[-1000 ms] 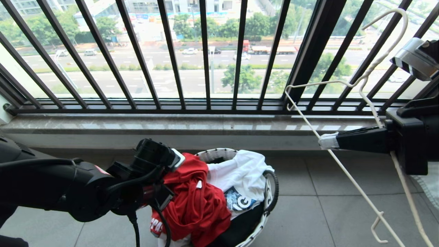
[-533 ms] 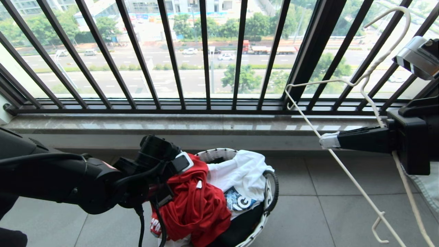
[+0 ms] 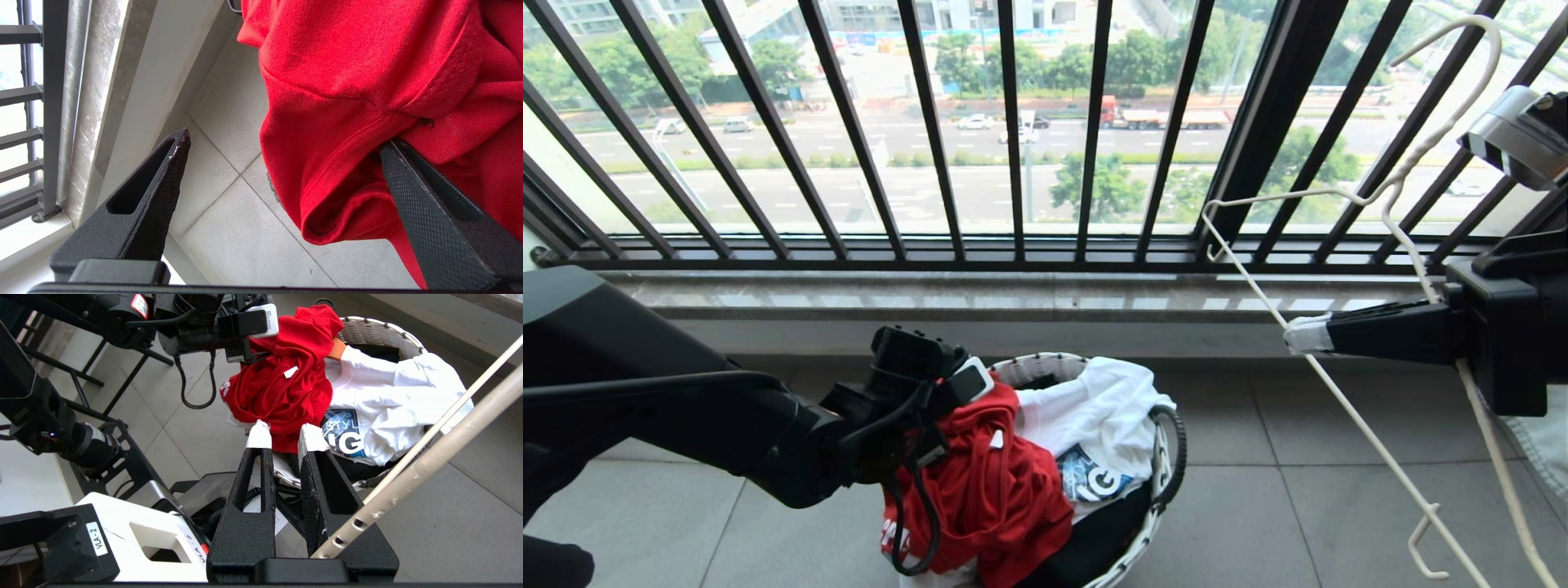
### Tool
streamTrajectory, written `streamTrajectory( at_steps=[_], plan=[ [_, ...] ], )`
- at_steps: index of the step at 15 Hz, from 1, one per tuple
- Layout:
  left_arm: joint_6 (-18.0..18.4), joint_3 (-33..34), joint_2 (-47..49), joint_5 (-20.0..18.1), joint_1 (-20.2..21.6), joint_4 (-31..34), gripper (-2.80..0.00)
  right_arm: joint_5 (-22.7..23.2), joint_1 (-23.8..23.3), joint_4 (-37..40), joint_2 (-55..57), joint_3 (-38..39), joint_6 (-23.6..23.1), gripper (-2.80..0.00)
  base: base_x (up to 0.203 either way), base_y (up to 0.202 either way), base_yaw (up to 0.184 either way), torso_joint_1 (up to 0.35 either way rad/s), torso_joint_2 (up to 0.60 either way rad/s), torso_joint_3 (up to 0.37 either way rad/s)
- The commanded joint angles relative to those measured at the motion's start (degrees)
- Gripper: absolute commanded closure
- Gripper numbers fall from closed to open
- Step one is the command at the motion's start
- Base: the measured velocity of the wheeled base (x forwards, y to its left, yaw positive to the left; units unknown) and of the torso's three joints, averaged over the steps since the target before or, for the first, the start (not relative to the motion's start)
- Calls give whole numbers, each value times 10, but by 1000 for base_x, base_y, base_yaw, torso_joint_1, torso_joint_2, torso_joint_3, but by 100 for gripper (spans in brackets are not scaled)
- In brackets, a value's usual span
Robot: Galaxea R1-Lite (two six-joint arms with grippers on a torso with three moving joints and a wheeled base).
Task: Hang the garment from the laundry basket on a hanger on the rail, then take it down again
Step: Pick up clothes from the basket
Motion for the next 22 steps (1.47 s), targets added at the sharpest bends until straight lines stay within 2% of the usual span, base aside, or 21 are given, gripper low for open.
streamTrajectory(
  at_steps=[1,6,9,13,18,22],
  plan=[
    [1,3,13,1,0,-3,-280,2,0,1,1,0,0,0,0,0,0,0,0,0],
    [-1,16,6,2,-1,-6,-280,2,0,1,1,0,0,0,0,0,0,0,0,0],
    [11,7,32,4,5,-63,-280,2,0,2,2,0,0,0,0,0,0,0,0,0],
    [14,-12,9,6,6,-64,-280,3,0,1,3,1,0,0,0,0,0,0,0,0],
    [19,18,-63,7,-9,-61,-280,3,1,1,3,1,-1,0,0,0,0,0,0,0],
    [13,19,-46,6,-9,-65,-280,3,1,1,5,1,-1,0,0,0,0,0,0,0]
  ],
)
